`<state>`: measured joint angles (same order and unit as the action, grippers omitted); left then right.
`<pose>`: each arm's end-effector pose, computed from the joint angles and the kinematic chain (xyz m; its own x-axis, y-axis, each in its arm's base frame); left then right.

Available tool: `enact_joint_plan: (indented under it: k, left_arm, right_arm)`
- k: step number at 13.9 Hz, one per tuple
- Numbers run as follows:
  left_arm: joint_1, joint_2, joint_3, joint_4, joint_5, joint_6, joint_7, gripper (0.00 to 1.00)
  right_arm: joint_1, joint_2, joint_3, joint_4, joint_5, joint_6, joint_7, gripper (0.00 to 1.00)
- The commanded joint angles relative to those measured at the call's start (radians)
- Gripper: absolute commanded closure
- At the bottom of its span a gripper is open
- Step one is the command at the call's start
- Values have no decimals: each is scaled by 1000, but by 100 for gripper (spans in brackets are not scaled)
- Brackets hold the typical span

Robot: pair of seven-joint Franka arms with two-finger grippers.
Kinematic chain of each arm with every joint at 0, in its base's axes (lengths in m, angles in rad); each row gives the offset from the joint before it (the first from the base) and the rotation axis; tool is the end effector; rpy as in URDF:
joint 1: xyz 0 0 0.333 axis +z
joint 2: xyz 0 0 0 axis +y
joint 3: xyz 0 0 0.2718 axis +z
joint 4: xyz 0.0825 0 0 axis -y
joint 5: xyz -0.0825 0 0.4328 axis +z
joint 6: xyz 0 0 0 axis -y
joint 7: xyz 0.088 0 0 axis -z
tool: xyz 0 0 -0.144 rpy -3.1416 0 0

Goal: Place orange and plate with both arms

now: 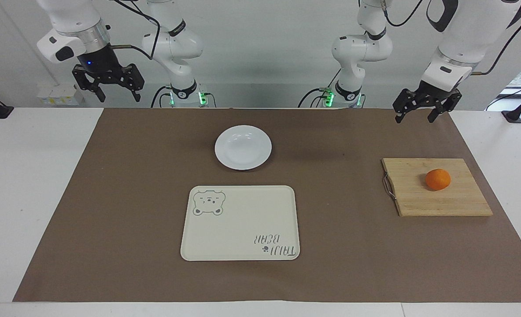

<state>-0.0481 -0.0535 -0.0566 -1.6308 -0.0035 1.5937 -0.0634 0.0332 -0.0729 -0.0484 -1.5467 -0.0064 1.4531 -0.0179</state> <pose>0.5882 -0.0629 0.5459 0.9990 -0.0412 0.0163 -0.0412 -0.9992 0.0015 0.5702 -0.0105 0.5883 0.9998 0.0022 -0.0208 0.0022 -1.0000 0.0025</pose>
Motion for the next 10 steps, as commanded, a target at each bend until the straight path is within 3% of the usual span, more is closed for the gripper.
enact_joint_plan:
  k: [1,10]
  left_arm:
    - [4,-25,3,-27,-12,18,14,0]
    - [25,-20,6,-30,-12,31,19,0]
  right_arm:
    - [-7,-16,4,-19,-9,6,9,0]
    - [-7,-16,4,-19,-9,6,9,0]
